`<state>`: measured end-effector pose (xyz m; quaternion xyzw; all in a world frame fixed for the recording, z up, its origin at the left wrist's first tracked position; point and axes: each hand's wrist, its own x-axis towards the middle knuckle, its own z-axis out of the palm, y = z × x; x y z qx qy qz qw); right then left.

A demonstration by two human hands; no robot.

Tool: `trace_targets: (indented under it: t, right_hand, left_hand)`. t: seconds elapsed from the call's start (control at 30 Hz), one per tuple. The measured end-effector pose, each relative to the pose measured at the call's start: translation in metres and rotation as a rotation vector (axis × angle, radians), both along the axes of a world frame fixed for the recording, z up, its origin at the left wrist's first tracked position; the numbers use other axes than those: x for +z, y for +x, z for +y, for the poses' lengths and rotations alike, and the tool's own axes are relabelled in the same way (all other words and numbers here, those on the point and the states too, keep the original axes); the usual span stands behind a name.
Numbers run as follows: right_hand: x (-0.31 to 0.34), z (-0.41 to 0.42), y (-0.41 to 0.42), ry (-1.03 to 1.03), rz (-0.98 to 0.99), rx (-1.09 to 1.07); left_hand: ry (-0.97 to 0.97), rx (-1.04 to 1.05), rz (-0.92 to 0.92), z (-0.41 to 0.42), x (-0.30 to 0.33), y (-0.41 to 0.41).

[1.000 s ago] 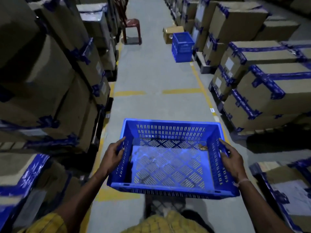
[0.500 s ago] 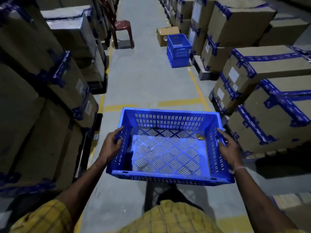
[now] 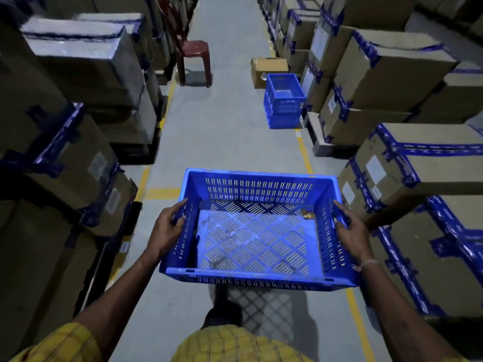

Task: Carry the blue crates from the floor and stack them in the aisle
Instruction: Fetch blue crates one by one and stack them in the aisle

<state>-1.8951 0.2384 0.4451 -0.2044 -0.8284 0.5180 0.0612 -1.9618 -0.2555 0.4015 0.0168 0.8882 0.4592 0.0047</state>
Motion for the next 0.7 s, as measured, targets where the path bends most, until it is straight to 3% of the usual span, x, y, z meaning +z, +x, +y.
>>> trace_targets:
  t: [0.23, 0.7]
  right_hand:
    - [-0.018, 0.014, -0.168, 0.032, 0.001, -0.053]
    - [-0.024, 0.039, -0.452, -0.004, 0.033, -0.164]
  left_hand:
    - [0.017, -0.043, 0.013, 0.019, -0.024, -0.185]
    - [-0.018, -0.153, -0.008, 0.048, -0.002, -0.526]
